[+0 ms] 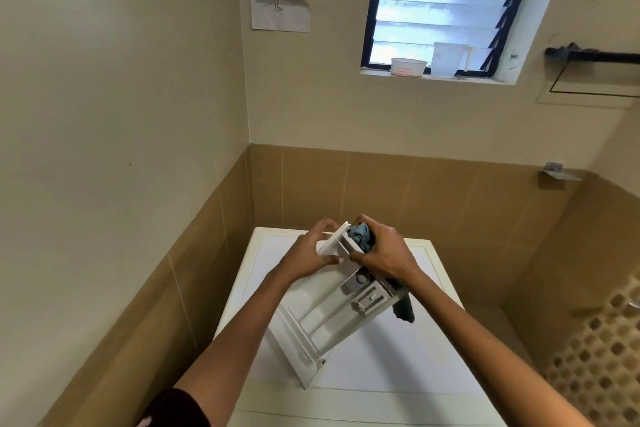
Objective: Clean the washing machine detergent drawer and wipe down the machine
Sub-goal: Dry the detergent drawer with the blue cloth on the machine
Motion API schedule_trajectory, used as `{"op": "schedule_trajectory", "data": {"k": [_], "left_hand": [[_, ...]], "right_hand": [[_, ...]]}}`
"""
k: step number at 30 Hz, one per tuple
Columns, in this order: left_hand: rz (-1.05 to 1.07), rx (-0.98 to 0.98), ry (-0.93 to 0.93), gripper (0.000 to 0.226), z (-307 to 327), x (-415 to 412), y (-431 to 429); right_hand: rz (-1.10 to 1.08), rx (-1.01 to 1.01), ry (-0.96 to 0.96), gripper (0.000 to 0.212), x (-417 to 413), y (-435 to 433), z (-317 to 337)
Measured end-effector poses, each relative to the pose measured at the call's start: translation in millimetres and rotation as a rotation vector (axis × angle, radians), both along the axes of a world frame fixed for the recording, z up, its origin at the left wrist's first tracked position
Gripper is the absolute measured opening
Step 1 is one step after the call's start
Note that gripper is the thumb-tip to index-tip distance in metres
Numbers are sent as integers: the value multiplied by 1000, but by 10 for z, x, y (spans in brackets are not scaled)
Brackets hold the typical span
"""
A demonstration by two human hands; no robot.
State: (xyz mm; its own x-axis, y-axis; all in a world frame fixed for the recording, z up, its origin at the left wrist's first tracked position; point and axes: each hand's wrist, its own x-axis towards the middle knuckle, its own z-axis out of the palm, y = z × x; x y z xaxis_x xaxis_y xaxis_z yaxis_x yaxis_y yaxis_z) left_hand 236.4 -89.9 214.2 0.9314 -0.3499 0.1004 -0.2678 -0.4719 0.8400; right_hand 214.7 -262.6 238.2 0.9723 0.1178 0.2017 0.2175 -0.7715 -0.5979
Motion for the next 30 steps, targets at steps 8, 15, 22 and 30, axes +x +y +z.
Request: {"op": "schedule_trajectory", "data": {"k": [8,15,22,30], "left_hand": [[628,-113,360,70,-715,-283,512],[598,-302,517,59,-952,-381,330],[786,-50,335,55,-1018,-291,430],[843,214,246,58,-1175,-248,525]], "right_hand": [[-205,457,97,41,35,-357,-245],[-289,746,127,22,-50,-402,-506],[-608,1011,131,26,-111,-703,-775],[-326,679,227,13,-96,-259,-731]]}}
